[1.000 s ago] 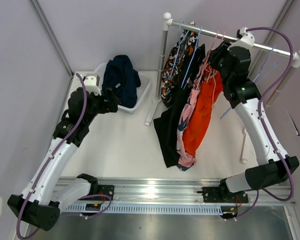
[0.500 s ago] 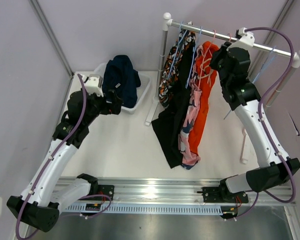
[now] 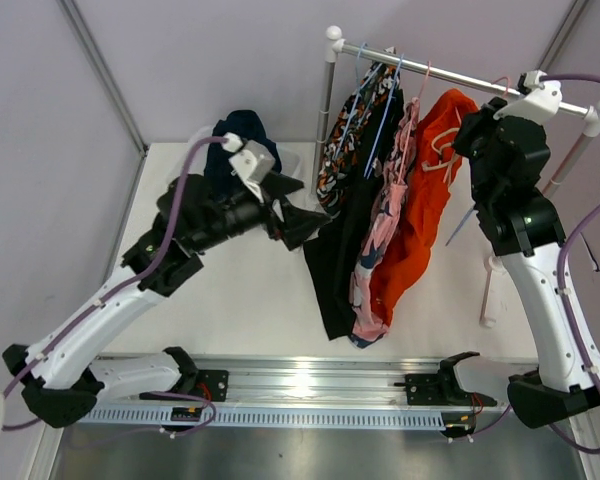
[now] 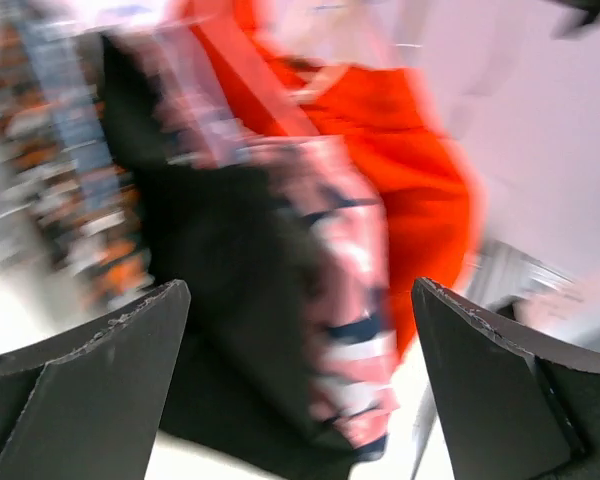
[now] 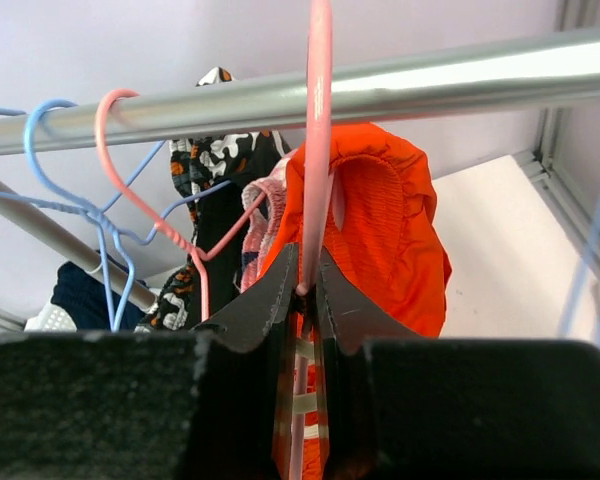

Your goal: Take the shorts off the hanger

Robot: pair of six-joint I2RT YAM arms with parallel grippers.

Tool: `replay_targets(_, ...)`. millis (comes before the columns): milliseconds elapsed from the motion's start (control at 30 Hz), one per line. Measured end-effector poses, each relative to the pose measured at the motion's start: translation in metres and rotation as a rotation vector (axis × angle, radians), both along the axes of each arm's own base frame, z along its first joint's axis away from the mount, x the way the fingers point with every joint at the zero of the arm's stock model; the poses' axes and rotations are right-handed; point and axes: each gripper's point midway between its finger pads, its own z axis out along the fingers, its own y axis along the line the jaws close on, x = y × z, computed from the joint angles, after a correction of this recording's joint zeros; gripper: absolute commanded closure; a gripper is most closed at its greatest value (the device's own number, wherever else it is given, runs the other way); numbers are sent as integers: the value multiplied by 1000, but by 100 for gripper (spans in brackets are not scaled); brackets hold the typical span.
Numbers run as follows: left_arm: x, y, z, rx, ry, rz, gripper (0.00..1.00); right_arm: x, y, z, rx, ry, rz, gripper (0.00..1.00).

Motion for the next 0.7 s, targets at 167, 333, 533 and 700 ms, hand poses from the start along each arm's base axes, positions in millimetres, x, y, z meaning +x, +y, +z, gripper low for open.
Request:
replay_targets(167, -46, -82, -16, 15, 11, -272, 1, -16, -8, 3, 4, -9, -18, 100)
replay_targets(333, -92, -152, -71, 116, 68, -439, 1, -17, -8, -4, 1, 13, -17, 100)
replay_targets(533, -110, -201, -99, 195, 63, -463, 1, -18, -8, -15, -2, 45, -17, 100)
replay_targets(700, -90, -211, -84, 180, 14, -367, 1, -25, -10, -10, 5, 31, -17, 100)
